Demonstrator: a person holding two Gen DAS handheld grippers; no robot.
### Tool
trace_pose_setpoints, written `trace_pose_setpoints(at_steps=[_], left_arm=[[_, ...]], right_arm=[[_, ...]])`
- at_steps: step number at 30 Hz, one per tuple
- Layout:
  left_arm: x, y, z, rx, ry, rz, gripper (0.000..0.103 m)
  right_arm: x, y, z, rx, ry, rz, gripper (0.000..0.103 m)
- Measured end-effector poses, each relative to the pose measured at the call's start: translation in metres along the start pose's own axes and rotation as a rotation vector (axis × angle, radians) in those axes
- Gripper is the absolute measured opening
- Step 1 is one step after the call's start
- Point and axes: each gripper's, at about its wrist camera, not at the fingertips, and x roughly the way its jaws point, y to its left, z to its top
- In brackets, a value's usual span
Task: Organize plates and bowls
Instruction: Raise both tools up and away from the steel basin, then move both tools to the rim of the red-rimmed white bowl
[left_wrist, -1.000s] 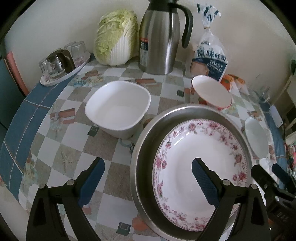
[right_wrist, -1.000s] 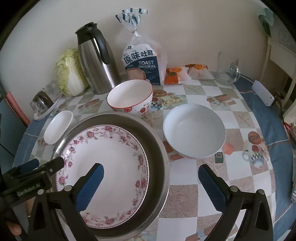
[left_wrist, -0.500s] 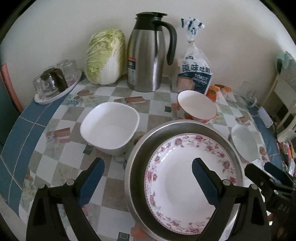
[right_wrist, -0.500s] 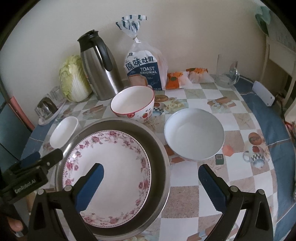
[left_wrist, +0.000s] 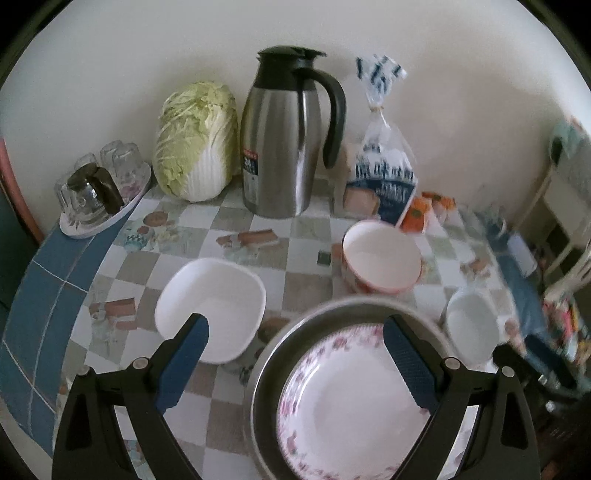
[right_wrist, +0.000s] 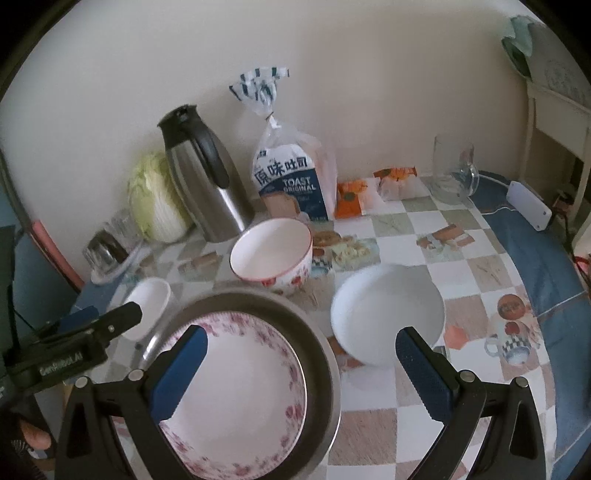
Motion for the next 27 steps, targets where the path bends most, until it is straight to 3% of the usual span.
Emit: trace_pose_setpoints(at_steps=[7,13,21,23,27], left_arm=[[0.004,0.002,0.042,0.006,0.04,-0.03,0.096],[0.022,0.011,0.073,-0.003,0.126,-0.074,0.096],[0.033,0.013,0.107,0.018,0.131,-0.075,0.096],[0.036,0.012,0.117,0.02,0.118,-0.068,0.096],[0.048,0.009,0.131,0.022,0.116,-0.091,0.096]], right_arm=[[-0.001,-0.005,0.032,-0.001,0.03,-0.017,0.103],[0.003,-0.006,0.066,-0.001,0.059,-0.005,0.103],[0.022,0.0,0.104,-0.029,0.101,-0.034,0.103],[0.028,0.002,0.112,-0.038,0.106,-0.022,0.101],[0.053,0.004,0.124,-0.052,0.155,-0.033,0.085]])
